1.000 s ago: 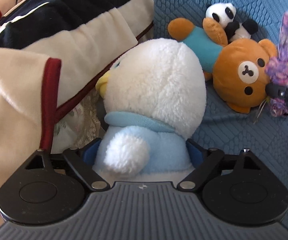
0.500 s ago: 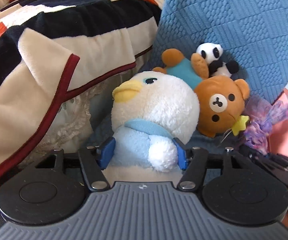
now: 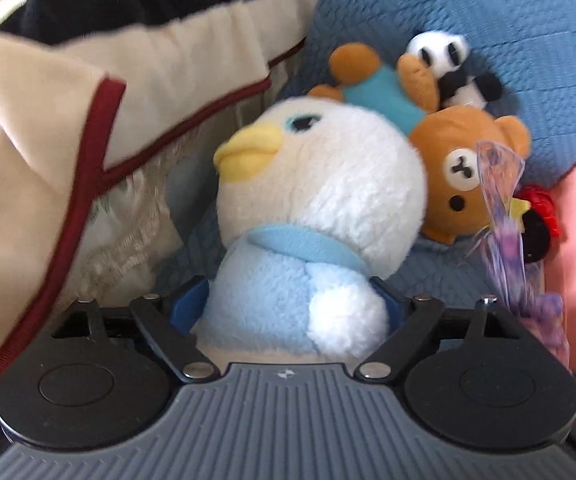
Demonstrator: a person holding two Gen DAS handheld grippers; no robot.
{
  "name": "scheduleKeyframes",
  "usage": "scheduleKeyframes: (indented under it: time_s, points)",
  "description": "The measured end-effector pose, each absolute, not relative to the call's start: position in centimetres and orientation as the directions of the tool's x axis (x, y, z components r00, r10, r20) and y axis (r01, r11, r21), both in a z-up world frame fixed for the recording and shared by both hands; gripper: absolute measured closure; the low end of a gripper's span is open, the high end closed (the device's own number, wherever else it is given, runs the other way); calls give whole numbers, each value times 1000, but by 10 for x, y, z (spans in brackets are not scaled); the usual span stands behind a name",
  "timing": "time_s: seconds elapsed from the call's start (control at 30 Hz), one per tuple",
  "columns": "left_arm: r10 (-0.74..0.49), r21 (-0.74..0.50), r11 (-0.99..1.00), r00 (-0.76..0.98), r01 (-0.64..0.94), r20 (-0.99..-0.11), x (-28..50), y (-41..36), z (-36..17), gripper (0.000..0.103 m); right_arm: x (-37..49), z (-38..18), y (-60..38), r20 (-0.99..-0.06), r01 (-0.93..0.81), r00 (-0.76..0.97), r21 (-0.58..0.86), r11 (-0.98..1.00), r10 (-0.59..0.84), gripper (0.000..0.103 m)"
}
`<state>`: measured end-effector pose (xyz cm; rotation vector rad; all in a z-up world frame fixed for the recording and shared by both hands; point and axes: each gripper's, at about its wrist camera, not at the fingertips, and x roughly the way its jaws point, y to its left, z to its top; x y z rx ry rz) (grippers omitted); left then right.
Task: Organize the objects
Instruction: 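Lift the purple bow with the right gripper while the left gripper grasps the white penguin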
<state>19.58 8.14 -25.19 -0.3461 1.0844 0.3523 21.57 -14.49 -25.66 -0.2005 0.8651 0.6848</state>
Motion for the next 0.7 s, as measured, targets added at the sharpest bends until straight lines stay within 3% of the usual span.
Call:
scheduleKeyframes:
  time_s: [0.2, 0.4, 0.7]
  points:
    - [94, -123, 887, 434, -445, -896, 192, 77, -262, 13, 211, -258, -149, -780, -628, 444, 81, 774, 442, 89]
    - [110, -106, 898, 451, -428, -886, 183, 67, -257, 21, 224, -265, -150, -822, -558, 396, 140, 818, 410, 89]
    - [99, -165, 876, 503, -453, -859, 165, 55, -249, 23, 227, -263, -153, -830, -509, 382, 179, 842, 407, 89]
